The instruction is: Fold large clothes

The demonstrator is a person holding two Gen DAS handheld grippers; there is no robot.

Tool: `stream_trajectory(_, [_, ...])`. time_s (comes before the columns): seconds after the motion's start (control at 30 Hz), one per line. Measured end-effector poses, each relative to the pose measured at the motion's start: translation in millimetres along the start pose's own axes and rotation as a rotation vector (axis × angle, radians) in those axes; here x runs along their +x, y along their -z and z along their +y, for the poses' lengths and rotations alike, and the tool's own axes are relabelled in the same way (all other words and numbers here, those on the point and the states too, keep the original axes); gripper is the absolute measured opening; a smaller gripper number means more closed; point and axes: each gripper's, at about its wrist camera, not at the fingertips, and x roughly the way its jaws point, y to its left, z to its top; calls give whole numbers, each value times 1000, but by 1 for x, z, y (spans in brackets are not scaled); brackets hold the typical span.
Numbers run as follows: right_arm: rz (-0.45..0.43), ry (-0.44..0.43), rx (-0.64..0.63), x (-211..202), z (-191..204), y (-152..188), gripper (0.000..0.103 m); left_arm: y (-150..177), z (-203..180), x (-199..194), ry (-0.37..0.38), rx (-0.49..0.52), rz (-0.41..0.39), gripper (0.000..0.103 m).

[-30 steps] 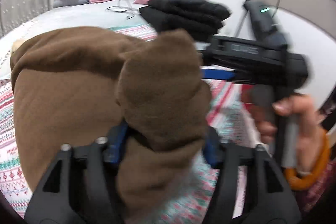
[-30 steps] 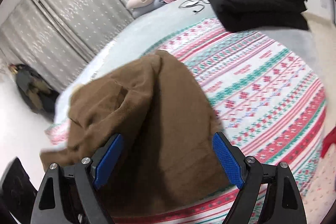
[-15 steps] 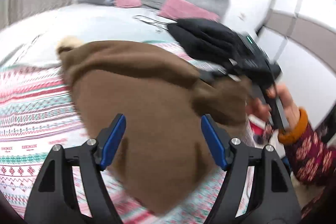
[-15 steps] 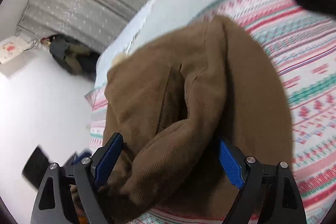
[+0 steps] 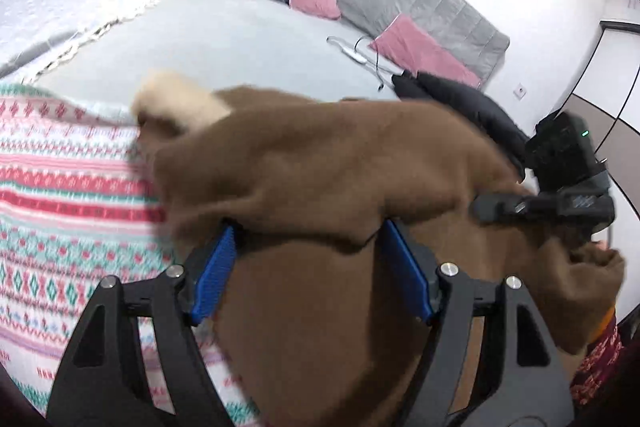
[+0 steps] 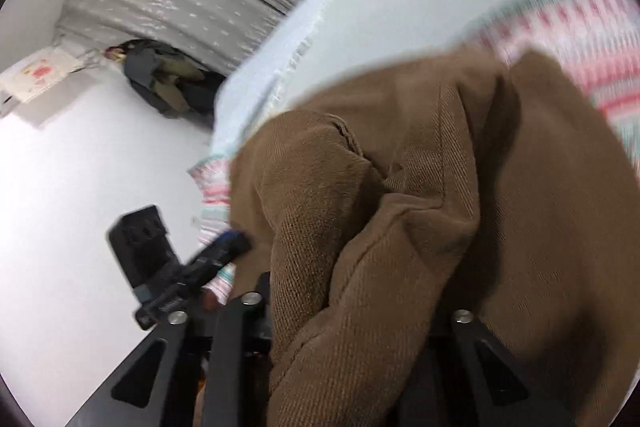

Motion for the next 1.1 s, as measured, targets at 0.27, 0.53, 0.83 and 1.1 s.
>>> stream_trajectory(0.27, [-208, -80, -5, -101, -13, 1, 17, -35, -72, 18, 138, 105, -65, 70])
stream_trajectory(0.53, [-93, 243, 164, -113, -118, 57, 54, -12, -102, 70, -12, 314, 66, 70])
stream_trajectory(0.83, [-292, 391, -116, -122, 6, 25, 56, -39, -120, 96, -106, 470, 109, 70])
stream_trajectory(1.1, [-235, 552, -181, -23, -40, 8, 54, -74, -85, 145, -325, 432, 109, 69])
